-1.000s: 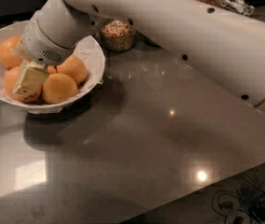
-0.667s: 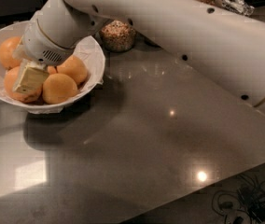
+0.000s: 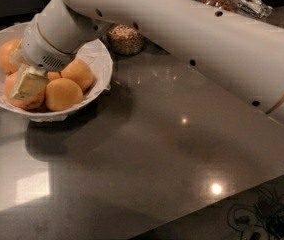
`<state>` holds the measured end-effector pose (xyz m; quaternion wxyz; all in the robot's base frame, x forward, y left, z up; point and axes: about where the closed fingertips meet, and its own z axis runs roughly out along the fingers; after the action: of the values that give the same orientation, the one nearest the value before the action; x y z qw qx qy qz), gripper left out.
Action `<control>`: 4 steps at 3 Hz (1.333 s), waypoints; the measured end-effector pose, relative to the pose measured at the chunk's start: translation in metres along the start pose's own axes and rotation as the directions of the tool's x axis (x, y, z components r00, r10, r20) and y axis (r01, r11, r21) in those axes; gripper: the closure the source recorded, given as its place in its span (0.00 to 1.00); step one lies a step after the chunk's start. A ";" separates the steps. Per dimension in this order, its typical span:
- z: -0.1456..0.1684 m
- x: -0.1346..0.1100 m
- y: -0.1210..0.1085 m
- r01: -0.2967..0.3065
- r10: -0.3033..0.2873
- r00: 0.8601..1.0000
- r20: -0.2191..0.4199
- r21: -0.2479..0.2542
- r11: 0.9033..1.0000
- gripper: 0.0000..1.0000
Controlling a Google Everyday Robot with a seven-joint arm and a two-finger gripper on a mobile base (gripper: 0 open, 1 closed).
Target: Pick orange from white bowl
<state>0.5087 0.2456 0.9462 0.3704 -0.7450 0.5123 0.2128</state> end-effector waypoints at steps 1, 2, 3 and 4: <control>0.015 0.002 -0.004 -0.005 0.005 1.000 0.019 -0.015 1.000 0.37; 0.028 0.006 -0.003 -0.014 0.015 1.000 0.022 -0.040 0.999 0.36; 0.048 0.021 0.001 -0.040 0.042 0.999 0.024 -0.078 0.996 0.37; 0.045 0.017 0.000 -0.040 0.042 0.999 0.024 -0.078 0.996 0.37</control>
Offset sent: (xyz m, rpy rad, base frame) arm 0.0136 0.0245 -0.0368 0.0005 0.0708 0.0345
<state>0.5186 0.2697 0.9058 0.3434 -0.7454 0.5139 0.2497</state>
